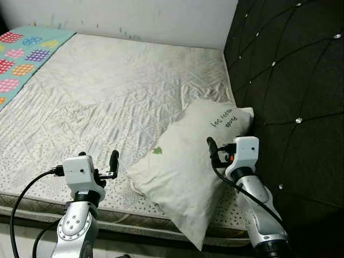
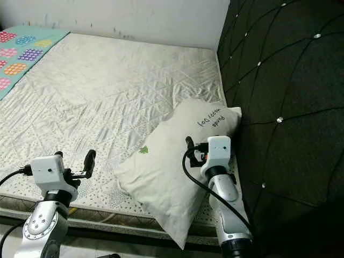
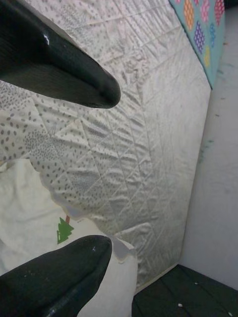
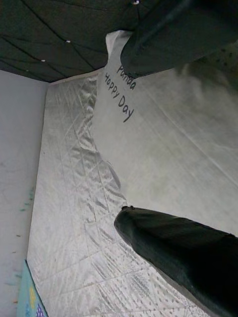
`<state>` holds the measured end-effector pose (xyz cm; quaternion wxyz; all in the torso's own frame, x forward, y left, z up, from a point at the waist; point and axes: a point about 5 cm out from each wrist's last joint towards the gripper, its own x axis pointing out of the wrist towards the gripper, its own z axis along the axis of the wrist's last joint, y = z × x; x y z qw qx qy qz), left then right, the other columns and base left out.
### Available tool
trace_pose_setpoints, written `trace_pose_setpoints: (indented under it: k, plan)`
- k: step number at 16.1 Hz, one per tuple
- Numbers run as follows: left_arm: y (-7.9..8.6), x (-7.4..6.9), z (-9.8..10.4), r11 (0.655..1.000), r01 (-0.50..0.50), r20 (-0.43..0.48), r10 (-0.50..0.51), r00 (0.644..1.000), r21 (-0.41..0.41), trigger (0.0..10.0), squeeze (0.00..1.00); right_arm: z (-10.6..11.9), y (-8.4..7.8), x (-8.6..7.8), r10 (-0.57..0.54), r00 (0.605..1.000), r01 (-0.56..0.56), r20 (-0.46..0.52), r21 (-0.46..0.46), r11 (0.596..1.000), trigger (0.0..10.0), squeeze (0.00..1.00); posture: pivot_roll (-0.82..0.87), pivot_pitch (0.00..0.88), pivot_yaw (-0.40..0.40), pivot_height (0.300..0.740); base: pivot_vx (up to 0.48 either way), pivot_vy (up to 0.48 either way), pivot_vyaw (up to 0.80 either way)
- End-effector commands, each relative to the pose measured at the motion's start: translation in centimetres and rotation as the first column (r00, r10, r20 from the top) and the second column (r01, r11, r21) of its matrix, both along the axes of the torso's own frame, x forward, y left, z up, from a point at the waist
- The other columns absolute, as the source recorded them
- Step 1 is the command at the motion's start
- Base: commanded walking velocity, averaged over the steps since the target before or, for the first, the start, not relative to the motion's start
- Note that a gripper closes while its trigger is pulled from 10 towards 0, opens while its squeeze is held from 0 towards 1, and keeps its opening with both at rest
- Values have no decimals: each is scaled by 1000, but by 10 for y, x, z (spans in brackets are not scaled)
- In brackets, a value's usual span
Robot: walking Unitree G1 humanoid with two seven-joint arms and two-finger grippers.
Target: Clean up the room
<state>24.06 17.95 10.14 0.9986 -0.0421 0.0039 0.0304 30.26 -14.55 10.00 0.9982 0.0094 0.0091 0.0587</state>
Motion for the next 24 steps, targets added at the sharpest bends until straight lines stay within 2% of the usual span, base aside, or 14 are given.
trace_pose_setpoints:
  k: [1,6,11,20,24]
  plan:
    - [-1,0,2,1000,4,2,-4,1000,-2,10000,0,2,-5,-1,-15,1000,15,1,12,1000,10000,0,23,127,-68,718,0,0,0]
    - [-3,4,3,1000,17,8,-17,1000,1,10000,0,0,-7,-2,-35,999,35,-4,12,999,10000,0,19,116,-64,659,0,0,0]
    - [-4,5,3,1000,20,8,-20,1000,0,10000,0,-1,-6,-4,-33,999,33,-6,13,999,10000,0,17,121,-64,618,0,0,0]
    - [-2,6,6,1000,7,26,-7,1000,-1,10000,0,-1,-3,-4,-8,1000,9,-8,33,999,10000,0,15,141,-65,618,0,0,0]
    - [-3,5,7,1000,13,33,-13,999,-9,10000,0,-3,-3,-4,-7,1000,8,-27,45,999,10000,0,15,143,-63,618,0,0,-667]
